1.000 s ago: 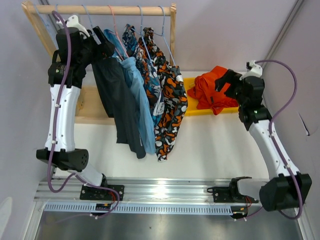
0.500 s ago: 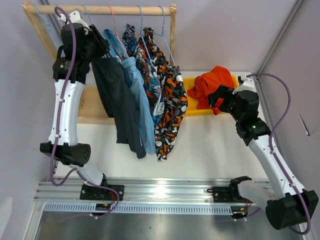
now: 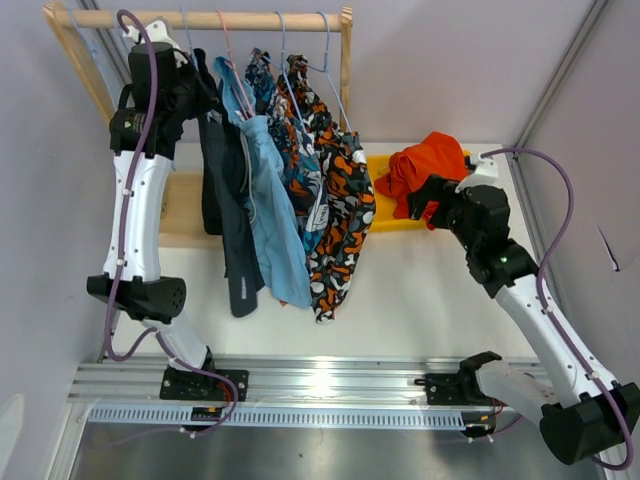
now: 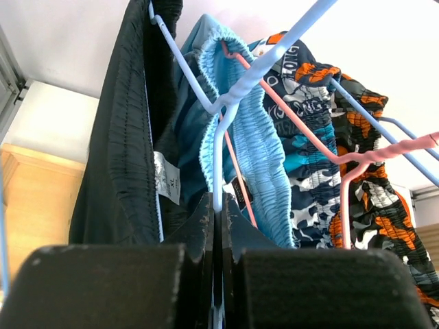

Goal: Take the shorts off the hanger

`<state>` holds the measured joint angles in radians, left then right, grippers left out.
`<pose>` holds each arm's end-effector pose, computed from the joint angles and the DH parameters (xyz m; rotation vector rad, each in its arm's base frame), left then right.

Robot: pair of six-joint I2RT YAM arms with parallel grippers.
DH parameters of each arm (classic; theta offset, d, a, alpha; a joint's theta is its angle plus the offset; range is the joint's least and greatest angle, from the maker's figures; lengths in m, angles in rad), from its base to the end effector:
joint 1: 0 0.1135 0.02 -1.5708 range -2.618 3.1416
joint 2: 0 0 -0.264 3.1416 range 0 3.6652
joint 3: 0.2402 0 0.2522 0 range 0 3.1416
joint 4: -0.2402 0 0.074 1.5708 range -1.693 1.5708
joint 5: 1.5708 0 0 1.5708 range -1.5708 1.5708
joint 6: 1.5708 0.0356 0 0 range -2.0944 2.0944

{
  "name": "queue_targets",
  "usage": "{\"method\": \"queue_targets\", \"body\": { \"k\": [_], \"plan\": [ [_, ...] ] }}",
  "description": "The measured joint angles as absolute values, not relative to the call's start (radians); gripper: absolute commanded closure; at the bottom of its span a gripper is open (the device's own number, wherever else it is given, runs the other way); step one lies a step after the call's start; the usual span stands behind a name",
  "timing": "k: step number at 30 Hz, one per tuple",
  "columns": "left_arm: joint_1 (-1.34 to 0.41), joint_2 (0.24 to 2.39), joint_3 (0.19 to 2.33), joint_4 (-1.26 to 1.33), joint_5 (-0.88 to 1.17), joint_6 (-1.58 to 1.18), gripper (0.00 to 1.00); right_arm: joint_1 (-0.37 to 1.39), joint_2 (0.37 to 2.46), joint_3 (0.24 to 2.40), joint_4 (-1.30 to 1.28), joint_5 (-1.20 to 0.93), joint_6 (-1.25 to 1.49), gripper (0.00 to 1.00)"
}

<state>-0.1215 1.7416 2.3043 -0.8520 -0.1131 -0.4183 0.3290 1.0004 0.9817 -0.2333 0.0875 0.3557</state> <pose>0.3428 -0.0378 0.5239 -0.3536 1.8330 -0.2691 0.2182 0.0712 0.3638 0.0870 1.8385 0.4028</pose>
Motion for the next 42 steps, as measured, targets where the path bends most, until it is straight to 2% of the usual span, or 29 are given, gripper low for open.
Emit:
{"method": "queue_targets", "body": {
  "k": [4,8,13,19,29,40,42],
  "plan": [
    [-0.122,1.741,2.346,-0.895,-0.113,-0.418,1.0,0.462,0.996,1.021,-0.27,0.158,0.32,0.01],
    [-0.123,1.725,2.389,-0.919,-0.112,-0.416,1.0,0.688,1.025,1.192,-0.304,0.242,0.266,0.01],
    [-0.123,1.671,2.427,-0.946,-0.11,-0.409,1.0,0.991,1.151,1.489,-0.266,0.347,0.178,0.0],
    [-0.123,1.608,2.439,-0.95,-0.104,-0.409,1.0,1.222,1.391,1.746,-0.23,0.409,0.128,0.01],
    [-0.123,1.515,2.339,-0.954,-0.094,-0.407,1.0,1.325,1.712,1.85,-0.226,0.414,0.162,0.01],
    [-0.123,1.443,2.237,-0.943,-0.052,-0.42,1.0,1.296,1.794,1.906,-0.149,0.415,0.211,0.01],
    [-0.123,1.431,2.21,-0.933,-0.045,-0.423,1.0,1.29,1.812,1.914,-0.122,0.414,0.212,0.17]
  ]
}}
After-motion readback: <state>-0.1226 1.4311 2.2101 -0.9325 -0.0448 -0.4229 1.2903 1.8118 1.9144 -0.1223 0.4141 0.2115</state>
